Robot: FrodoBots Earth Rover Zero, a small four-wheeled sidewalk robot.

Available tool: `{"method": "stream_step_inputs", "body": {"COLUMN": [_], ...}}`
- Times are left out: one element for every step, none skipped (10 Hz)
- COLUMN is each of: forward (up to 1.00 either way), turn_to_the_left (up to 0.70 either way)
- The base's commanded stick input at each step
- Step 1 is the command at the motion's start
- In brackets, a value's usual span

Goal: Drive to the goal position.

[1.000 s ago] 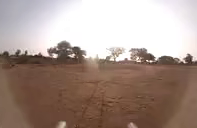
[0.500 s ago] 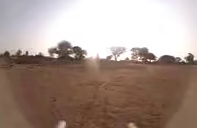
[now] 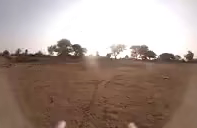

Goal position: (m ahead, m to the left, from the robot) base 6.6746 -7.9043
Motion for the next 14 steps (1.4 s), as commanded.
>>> {"method": "stream_step_inputs", "body": {"forward": [0.7, 0.7, 0.7, 0.7, 0.7, 0.7, 0.7, 0.7, 0.7, 0.7, 0.7, 0.7, 0.7, 0.7], "turn_to_the_left": [-0.35, -0.35, -0.35, -0.35, -0.35, -0.35, -0.35, -0.35, -0.2, 0.0, 0.0, 0.0, 0.0, 0.0]}}
